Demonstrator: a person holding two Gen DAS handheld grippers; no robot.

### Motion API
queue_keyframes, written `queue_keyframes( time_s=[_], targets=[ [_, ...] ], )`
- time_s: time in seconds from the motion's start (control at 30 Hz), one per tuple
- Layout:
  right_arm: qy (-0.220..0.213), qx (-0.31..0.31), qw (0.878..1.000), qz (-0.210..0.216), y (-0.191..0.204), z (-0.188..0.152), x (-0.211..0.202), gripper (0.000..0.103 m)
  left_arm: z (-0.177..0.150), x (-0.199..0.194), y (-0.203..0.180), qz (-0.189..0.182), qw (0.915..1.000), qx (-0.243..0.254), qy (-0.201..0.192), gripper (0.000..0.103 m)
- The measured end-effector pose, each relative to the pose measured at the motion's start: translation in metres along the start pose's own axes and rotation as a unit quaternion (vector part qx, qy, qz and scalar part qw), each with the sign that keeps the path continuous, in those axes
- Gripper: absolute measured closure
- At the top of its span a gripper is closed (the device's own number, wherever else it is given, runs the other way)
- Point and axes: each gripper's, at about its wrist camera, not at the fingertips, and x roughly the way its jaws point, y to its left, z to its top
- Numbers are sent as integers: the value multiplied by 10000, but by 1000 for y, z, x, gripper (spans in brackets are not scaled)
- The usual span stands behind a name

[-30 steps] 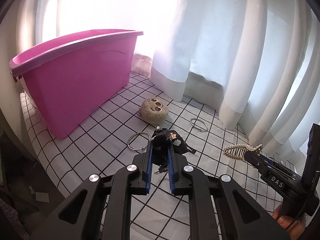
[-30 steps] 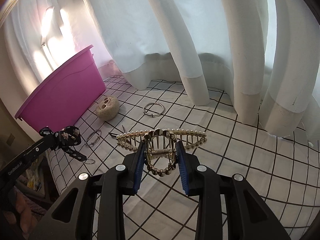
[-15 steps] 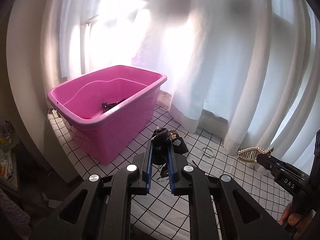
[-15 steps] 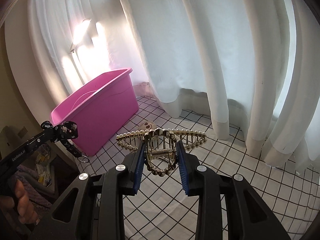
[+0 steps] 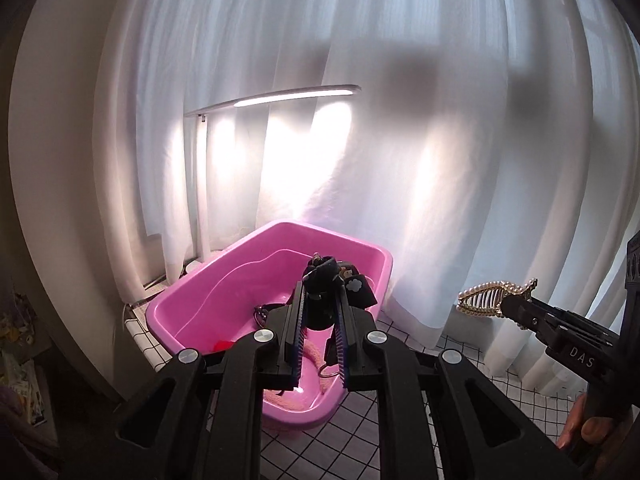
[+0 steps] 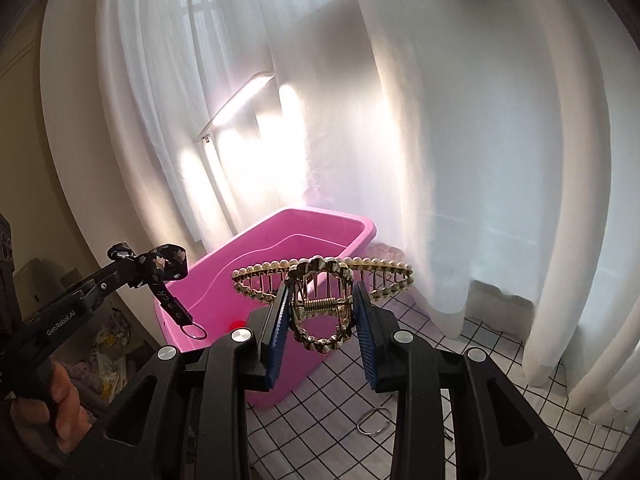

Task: Organize jewelry
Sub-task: 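Carry the black clip in the left tool while the right tool carries the claw clip, then open the left tool over the tub while the right tool drops the claw clip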

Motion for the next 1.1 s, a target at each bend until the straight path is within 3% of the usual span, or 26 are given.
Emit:
queue_keyframes(
  time_s=[0.27,0.47,0.87,1.1],
  targets=[
    [285,-410,9986,160,54,39,91,73,21,53,65,57,9998,-75,174,89],
    [791,-540,9952,180,76,52,152,73,18,98,88,-87,9976,-138,674,89],
    [2263,-335,9735,-38,72,43,259,73,-4,170,100,-91,9809,-186,1933,89],
    [2676,-270,9627,-275,68,36,291,73,-10,190,103,5,9718,-161,2352,88]
  ],
)
